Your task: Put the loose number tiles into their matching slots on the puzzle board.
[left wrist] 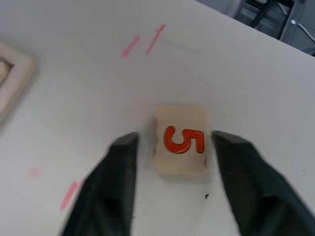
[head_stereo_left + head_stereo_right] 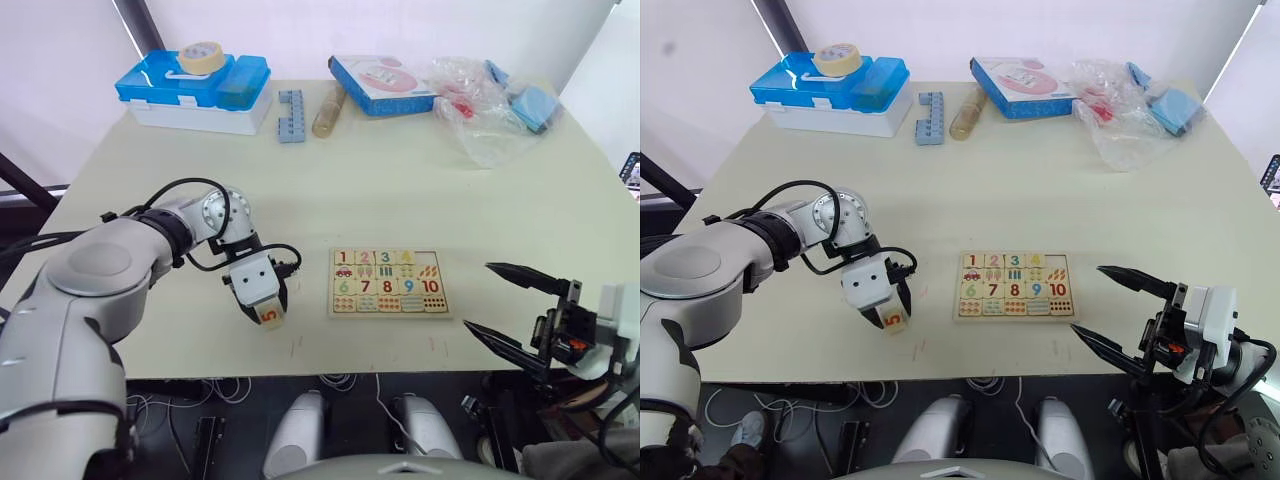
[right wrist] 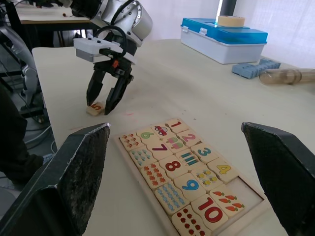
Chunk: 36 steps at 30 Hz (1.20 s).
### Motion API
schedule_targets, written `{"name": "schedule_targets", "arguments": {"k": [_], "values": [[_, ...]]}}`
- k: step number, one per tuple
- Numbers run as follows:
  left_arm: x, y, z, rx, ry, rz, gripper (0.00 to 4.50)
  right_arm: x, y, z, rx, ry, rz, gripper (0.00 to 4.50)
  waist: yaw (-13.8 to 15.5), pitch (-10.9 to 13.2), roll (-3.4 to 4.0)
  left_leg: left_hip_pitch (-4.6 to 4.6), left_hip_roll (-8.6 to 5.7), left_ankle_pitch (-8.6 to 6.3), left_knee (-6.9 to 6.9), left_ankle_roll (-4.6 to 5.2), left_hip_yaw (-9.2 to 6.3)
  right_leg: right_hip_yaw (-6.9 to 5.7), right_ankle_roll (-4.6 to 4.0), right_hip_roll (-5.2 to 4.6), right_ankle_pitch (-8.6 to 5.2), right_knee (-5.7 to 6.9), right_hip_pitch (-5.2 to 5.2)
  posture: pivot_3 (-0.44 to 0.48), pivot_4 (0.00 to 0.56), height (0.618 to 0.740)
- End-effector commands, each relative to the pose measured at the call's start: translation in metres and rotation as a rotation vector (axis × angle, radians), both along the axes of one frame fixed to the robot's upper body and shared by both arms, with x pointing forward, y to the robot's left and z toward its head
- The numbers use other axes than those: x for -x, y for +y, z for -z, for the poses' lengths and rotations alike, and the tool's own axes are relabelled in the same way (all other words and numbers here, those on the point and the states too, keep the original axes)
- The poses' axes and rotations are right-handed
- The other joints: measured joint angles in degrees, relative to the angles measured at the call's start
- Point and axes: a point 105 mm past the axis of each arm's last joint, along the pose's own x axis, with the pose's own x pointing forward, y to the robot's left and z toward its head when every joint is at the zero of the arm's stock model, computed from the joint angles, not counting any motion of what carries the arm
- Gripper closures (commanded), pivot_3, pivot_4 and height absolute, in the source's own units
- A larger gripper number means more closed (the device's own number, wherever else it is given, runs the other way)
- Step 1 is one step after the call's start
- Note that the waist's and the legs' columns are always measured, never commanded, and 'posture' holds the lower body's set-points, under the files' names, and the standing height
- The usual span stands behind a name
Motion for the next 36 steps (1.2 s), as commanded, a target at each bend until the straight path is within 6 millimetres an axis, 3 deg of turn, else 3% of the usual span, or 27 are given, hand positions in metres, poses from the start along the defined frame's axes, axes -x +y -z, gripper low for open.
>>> {"name": "schedule_targets", "arguments": {"k": [1,6,12,18,25,27,30,36], "values": [[-0.001,0.014,-0.027,0.141,0.017,-0.183,0.52,0.001,0.001,-0.008,-0.006,-0.021,-0.046,0.00,-0.33,0.07,-0.11,0.01,0.02,0.00,0.00,0.00,-0.03,-0.01,-0.02,0.02,0.00,0.05,-0.02,0.000,0.150,0.740],[0.003,0.025,-0.044,0.327,0.095,-0.401,0.52,-0.005,-0.008,-0.010,-0.010,-0.020,-0.071,0.00,-0.75,0.07,-0.10,0.14,0.22,0.00,-0.02,0.00,-0.17,0.10,-0.05,0.09,0.00,0.12,0.02,0.000,0.150,0.740],[0.017,0.039,-0.051,0.534,0.202,-0.609,0.52,-0.004,-0.014,-0.002,-0.004,-0.008,-0.107,0.00,-0.17,0.07,-0.10,0.17,0.28,0.00,-0.01,0.00,-0.17,0.09,-0.09,0.07,0.01,0.20,0.02,0.000,0.150,0.740],[0.031,0.041,-0.054,0.753,0.170,-0.996,0.52,-0.006,-0.012,0.001,-0.023,0.015,-0.126,0.00,-0.27,0.10,-0.06,0.30,0.50,0.00,-0.14,-0.01,-0.05,0.24,-0.13,0.11,0.01,0.17,-0.01,0.000,0.150,0.740],[0.057,0.037,-0.036,0.898,0.111,-1.429,0.52,-0.012,-0.005,0.002,-0.037,0.023,-0.156,0.00,0.43,0.09,0.02,0.39,0.52,-0.01,-0.27,-0.03,0.10,0.25,-0.32,-0.21,-0.10,0.08,0.02,0.000,0.150,0.740],[0.074,0.027,-0.023,0.908,0.120,-1.532,0.52,-0.015,-0.006,0.001,-0.056,0.022,-0.154,0.00,0.43,0.09,0.05,0.35,0.52,-0.01,-0.28,-0.03,0.11,0.18,-0.34,-0.17,-0.10,0.05,0.03,0.000,0.150,0.740],[0.094,0.017,-0.011,0.884,0.146,-1.590,0.52,-0.013,-0.002,0.001,-0.068,0.032,-0.183,0.00,0.25,0.04,0.16,0.38,0.51,-0.02,-0.39,-0.04,0.31,0.29,-0.35,-0.16,-0.11,-0.06,0.02,0.000,0.150,0.740],[0.092,0.021,-0.007,0.863,0.132,-1.629,0.52,-0.010,0.003,-0.001,-0.055,0.032,-0.216,0.00,0.45,0.01,0.15,0.36,0.53,-0.01,-0.38,-0.04,0.64,0.23,-0.27,0.01,-0.17,-0.09,0.04,0.000,0.150,0.740]]}}
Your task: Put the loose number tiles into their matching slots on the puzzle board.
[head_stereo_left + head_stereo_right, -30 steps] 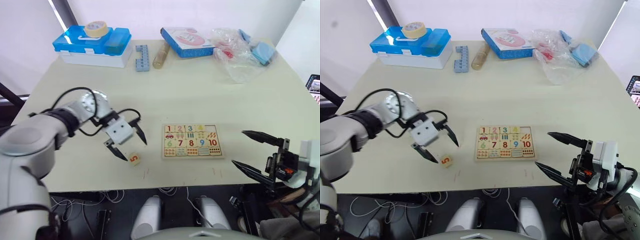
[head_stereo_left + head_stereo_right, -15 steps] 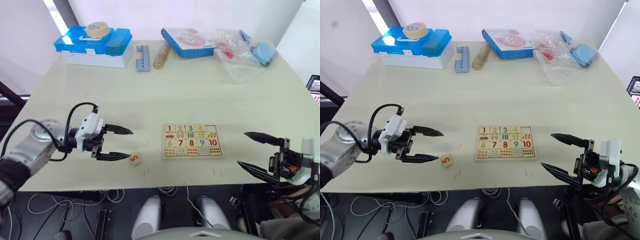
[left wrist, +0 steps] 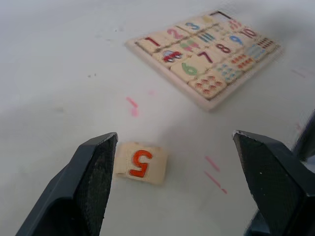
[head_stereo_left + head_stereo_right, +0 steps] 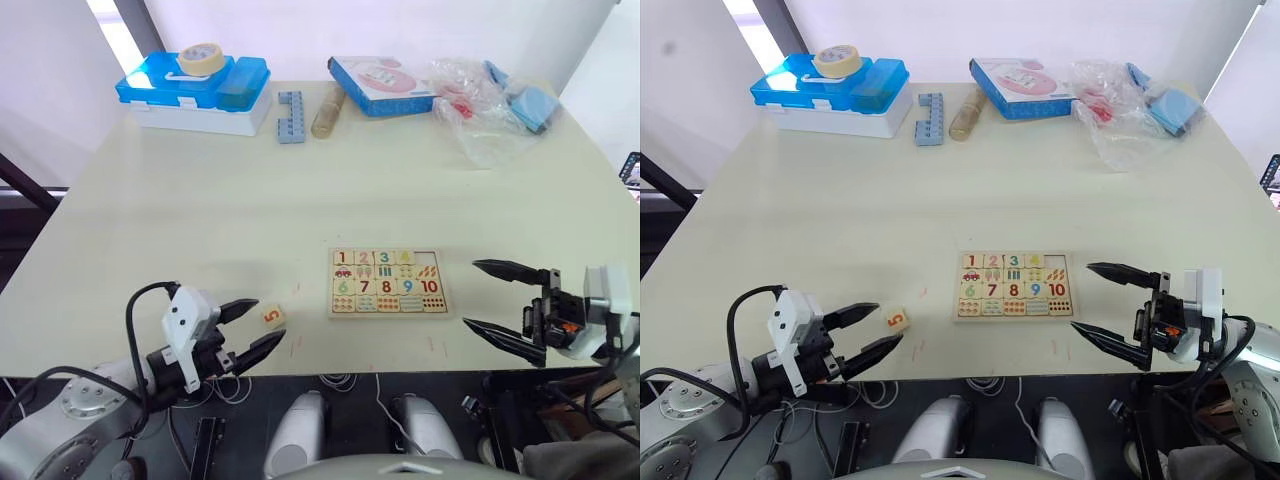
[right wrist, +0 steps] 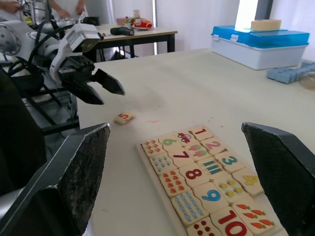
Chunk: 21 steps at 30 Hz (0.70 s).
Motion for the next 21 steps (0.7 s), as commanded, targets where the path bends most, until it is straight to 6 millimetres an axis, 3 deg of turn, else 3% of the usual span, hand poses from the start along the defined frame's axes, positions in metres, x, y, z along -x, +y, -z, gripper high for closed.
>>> {"name": "schedule_targets", "arguments": {"k": [1,11,15,21], "values": [[-0.002,-0.004,-0.009,-0.025,-0.038,0.019,0.52,0.004,0.002,-0.009,0.001,-0.039,-0.028,0.00,-0.13,-0.02,-0.02,0.01,0.00,0.00,0.02,0.00,0.04,0.03,0.06,0.00,-0.03,0.01,0.00,0.000,0.150,0.740],[0.012,-0.010,-0.010,0.097,-0.022,-0.332,0.52,0.000,0.004,-0.012,0.003,-0.060,-0.032,0.00,-0.26,-0.03,-0.04,0.00,0.03,0.00,0.01,0.00,0.06,0.15,-0.08,-0.07,0.07,-0.04,-0.02,0.000,0.150,0.740],[0.011,-0.001,-0.007,0.033,-0.038,-0.480,0.52,0.000,0.003,-0.013,0.005,-0.046,-0.040,0.00,-0.06,-0.06,-0.09,0.01,0.02,0.00,0.05,0.00,0.05,0.07,-0.06,-0.04,0.05,-0.03,0.01,0.000,0.150,0.740],[0.015,-0.012,-0.003,-0.003,-0.019,-0.567,0.52,0.005,-0.002,-0.017,0.016,-0.008,-0.059,0.00,-0.11,-0.07,-0.09,0.00,0.01,0.00,0.08,0.00,0.09,0.10,-0.08,-0.02,0.06,-0.02,0.00,0.000,0.150,0.740]]}}
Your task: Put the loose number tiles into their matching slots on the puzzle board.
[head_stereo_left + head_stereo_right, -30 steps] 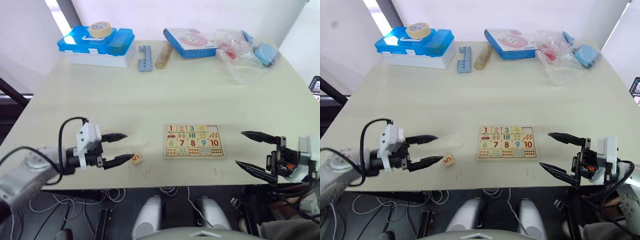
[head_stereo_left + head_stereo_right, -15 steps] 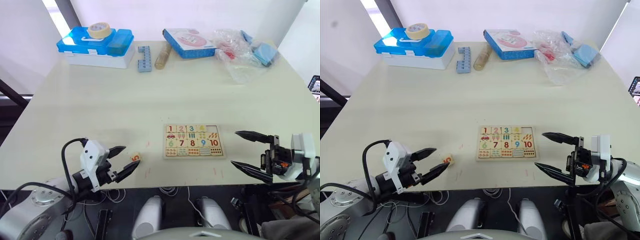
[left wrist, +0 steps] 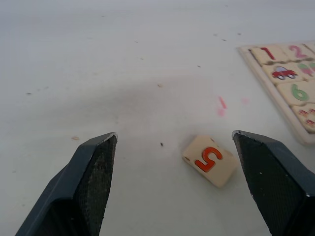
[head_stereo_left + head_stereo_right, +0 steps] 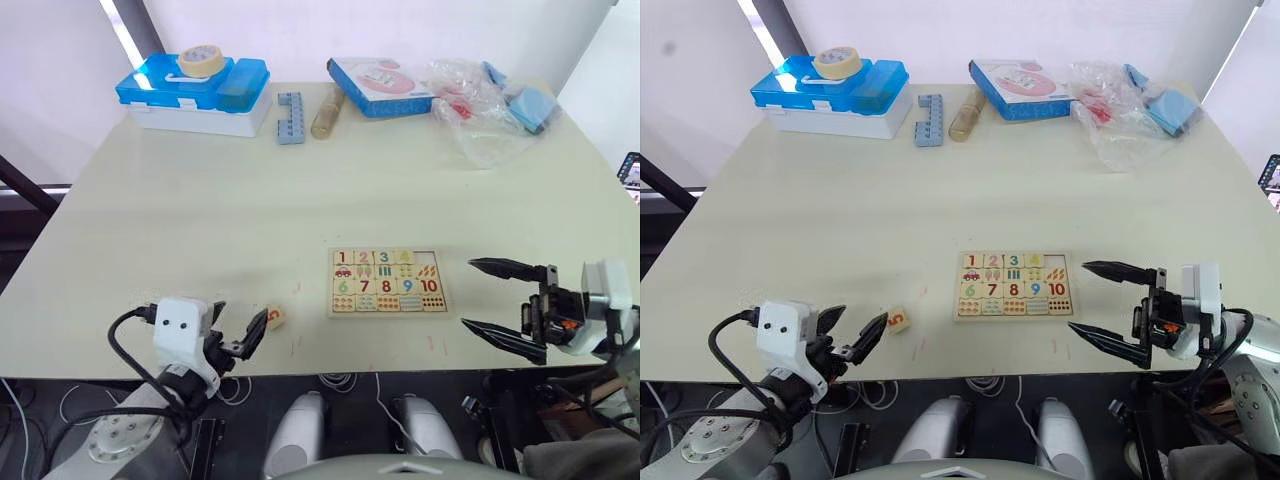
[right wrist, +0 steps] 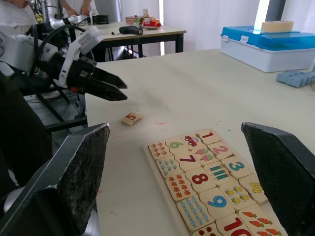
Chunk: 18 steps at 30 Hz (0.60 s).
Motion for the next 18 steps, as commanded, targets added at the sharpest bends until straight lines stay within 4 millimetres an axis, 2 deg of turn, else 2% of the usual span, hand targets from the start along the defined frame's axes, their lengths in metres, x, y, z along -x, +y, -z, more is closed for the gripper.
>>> {"name": "schedule_targets", "arguments": {"k": [1,6,18], "values": [[0.006,-0.014,-0.005,-0.007,-0.003,-0.004,0.52,0.007,-0.004,-0.012,0.003,-0.019,-0.024,0.00,0.00,0.00,0.00,-0.01,-0.01,0.00,0.00,0.00,-0.01,0.00,-0.01,0.00,0.00,0.00,0.00,0.000,0.150,0.740],[0.012,-0.028,0.001,0.009,0.050,-0.031,0.52,0.011,-0.014,-0.015,0.029,0.006,-0.022,0.00,0.06,0.00,0.00,-0.03,-0.03,0.00,-0.01,0.00,0.00,0.02,-0.01,-0.02,0.00,-0.01,0.00,0.000,0.150,0.740],[0.004,-0.047,0.011,0.001,0.126,-0.188,0.52,0.015,-0.023,-0.021,0.057,0.035,-0.025,0.00,0.18,-0.08,-0.03,-0.03,-0.05,0.00,0.02,0.00,-0.02,0.02,-0.01,-0.02,0.01,-0.01,0.01,0.000,0.150,0.740]]}}
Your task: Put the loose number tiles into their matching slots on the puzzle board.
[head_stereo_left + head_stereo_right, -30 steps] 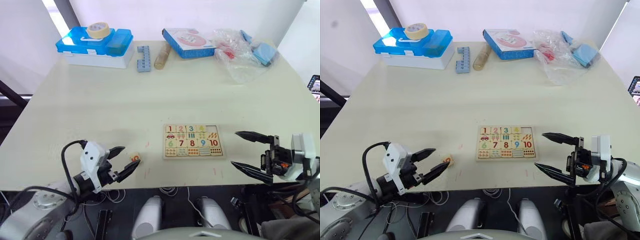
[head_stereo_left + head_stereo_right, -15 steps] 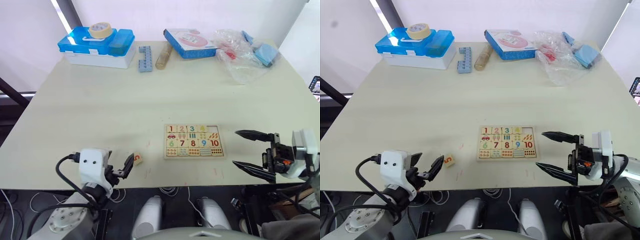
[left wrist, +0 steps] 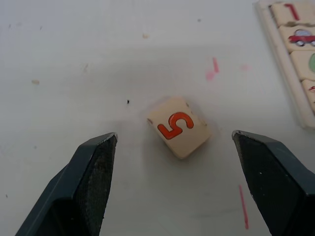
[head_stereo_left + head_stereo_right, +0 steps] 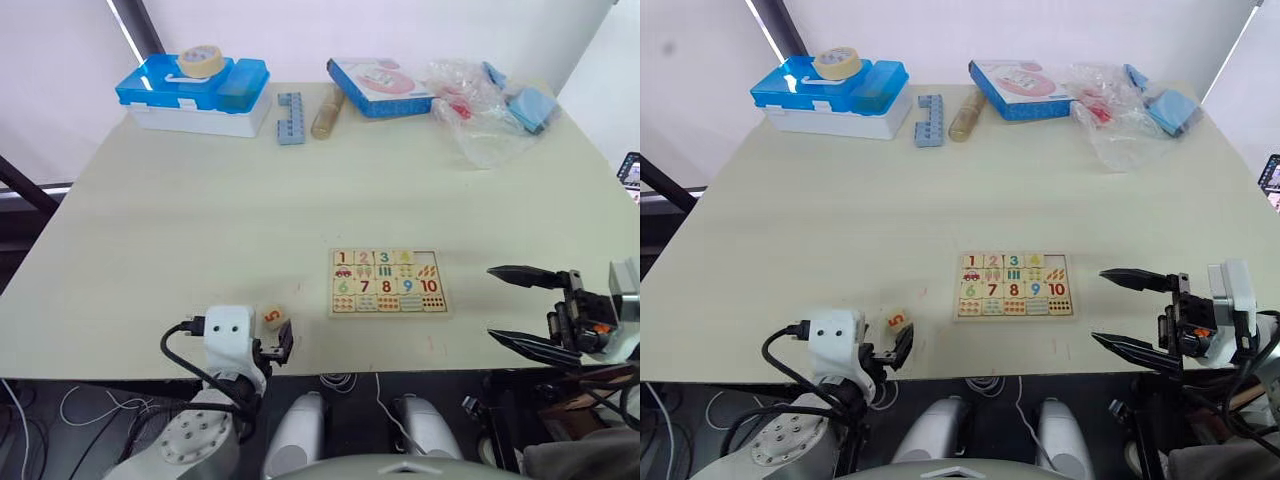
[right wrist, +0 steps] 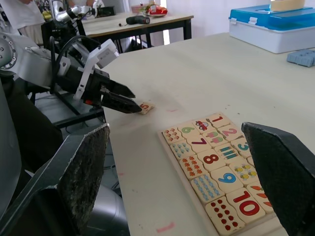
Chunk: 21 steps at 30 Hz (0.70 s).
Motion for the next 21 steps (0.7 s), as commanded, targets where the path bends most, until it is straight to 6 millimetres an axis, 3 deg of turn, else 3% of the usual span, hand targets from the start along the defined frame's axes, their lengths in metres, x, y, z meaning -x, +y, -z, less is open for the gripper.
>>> {"name": "schedule_targets", "arguments": {"k": [1,10,21], "values": [[-0.001,-0.006,-0.012,0.003,-0.030,-0.036,0.52,0.004,-0.003,-0.012,0.013,-0.042,-0.012,0.00,0.10,0.00,0.00,0.00,0.00,0.00,0.00,0.00,0.00,0.00,0.00,0.00,0.00,0.00,0.00,0.000,0.150,0.740],[-0.007,-0.012,-0.008,-0.003,0.029,-0.089,0.52,0.006,-0.006,-0.018,0.036,-0.039,-0.016,0.00,0.11,0.00,-0.01,-0.02,-0.10,0.00,0.00,0.00,0.01,0.01,0.00,-0.02,0.00,0.00,0.01,0.000,0.150,0.740],[-0.008,-0.002,-0.001,-0.039,0.082,-0.172,0.52,0.007,-0.008,-0.017,0.039,-0.027,-0.018,0.00,0.10,-0.04,-0.01,0.00,-0.30,0.00,0.00,0.00,-0.02,-0.01,0.01,-0.03,-0.01,0.00,0.02,0.000,0.150,0.740]]}}
